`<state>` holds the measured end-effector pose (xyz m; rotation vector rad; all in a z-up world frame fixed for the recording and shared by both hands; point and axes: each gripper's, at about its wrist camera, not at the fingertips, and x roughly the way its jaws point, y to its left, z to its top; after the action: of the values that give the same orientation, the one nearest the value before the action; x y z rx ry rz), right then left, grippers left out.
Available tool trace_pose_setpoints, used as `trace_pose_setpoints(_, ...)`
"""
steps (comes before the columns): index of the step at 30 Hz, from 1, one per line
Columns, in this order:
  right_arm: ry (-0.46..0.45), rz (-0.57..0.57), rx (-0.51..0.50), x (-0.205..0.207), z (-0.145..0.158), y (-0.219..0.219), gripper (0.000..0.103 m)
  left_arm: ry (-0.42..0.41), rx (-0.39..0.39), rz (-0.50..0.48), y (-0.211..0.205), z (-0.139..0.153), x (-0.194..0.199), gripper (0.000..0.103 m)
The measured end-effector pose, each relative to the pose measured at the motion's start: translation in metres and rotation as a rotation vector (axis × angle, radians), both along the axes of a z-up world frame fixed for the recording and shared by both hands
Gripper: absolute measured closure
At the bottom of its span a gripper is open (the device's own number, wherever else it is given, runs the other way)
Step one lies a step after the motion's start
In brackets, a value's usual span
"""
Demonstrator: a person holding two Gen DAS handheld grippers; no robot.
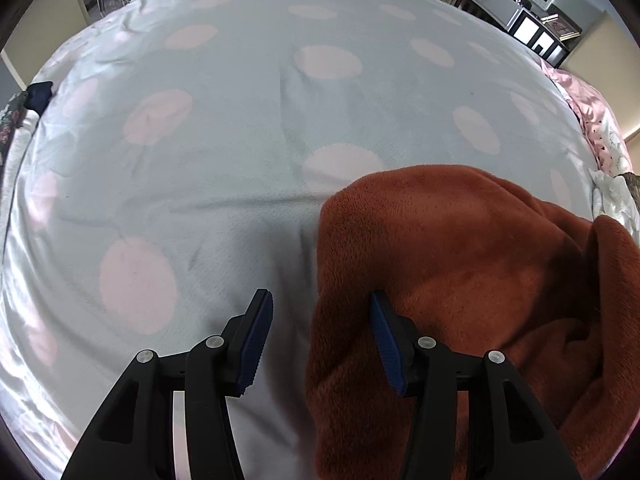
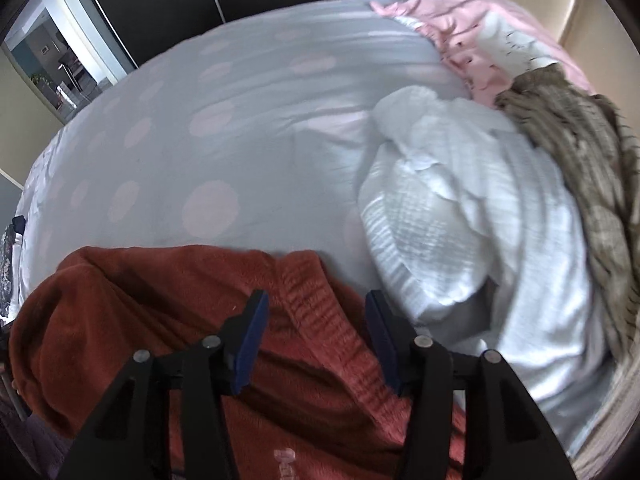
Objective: Fold clothes
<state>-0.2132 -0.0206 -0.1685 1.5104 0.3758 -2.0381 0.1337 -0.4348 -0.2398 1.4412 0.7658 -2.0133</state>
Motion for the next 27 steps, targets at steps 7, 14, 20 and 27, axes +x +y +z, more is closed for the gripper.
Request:
trace_pose_setpoints(7, -0.106, 0.005, 0.083, -0.025, -0.056, -0.011, 0.044, -0.019, 0.031, -0.014, -0.008, -0.013, -0.012, 0.046)
trace_pose_setpoints(14, -0.193, -0.004, 0.051, -0.022, -0.079, -0.004, 0.054, -0.011, 0.085, -0.042, -0.006, -0.019, -0.021, 0.042)
trace_pose_setpoints(20, -0.086, 0.064, 0.129, 0.006, -0.054, -0.019, 0.082, 0.016, 0.092, -0.064, 0.004, -0.015, -0.024, 0.064)
trace_pose_setpoints(27, 0.099, 0.012, 0.099, 0.032, 0.027, -0.012, 0.085, 0.115, 0.017, -0.051, 0.013, 0.019, -0.015, 0.089)
